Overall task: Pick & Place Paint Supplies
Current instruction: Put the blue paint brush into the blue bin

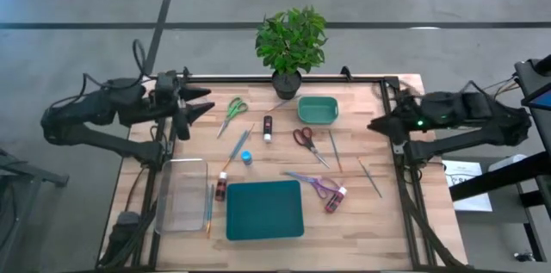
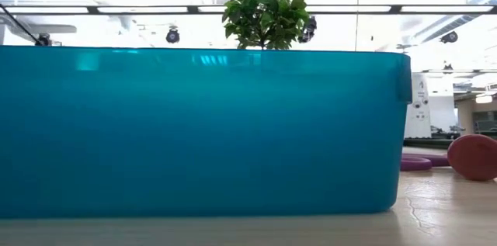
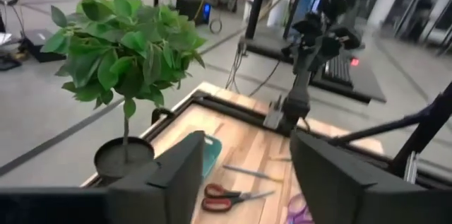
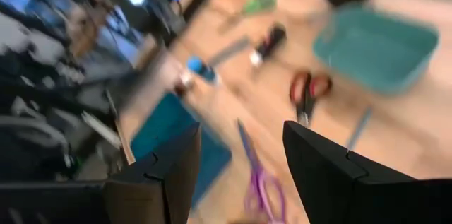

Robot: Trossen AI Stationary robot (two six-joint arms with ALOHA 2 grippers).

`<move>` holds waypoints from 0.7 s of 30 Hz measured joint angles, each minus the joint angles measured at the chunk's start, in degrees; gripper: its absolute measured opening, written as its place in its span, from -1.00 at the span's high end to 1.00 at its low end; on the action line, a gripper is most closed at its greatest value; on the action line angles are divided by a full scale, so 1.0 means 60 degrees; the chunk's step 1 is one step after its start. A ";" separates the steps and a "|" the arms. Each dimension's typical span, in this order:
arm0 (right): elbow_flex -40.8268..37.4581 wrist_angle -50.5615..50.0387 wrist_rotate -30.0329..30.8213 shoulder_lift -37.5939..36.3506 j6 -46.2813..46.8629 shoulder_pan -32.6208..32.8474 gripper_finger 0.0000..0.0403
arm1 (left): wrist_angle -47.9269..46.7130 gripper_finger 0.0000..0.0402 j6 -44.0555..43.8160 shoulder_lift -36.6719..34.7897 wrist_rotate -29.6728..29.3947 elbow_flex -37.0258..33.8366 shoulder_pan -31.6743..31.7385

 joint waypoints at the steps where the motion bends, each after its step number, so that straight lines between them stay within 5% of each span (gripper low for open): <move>1: 0.0155 -0.0344 -0.0086 0.0274 0.0118 0.0006 0.01 | -0.0231 -0.19 0.0000 0.0185 0.0015 0.0256 0.0000; 8: 0.0336 -0.1789 -0.0263 0.2036 0.0409 0.0006 0.01 | -0.1673 -0.40 -0.0618 0.0728 0.0157 0.1093 -0.0013; 14: -0.0295 -0.1807 -0.1249 0.2968 0.0201 0.0086 0.01 | -0.1940 -0.41 -0.1140 0.0726 0.1387 0.0785 -0.0038; 21: -0.1044 -0.1760 -0.1275 0.3026 0.0739 0.0473 0.01 | -0.1081 -0.41 -0.1454 0.0902 0.2871 0.0519 -0.0147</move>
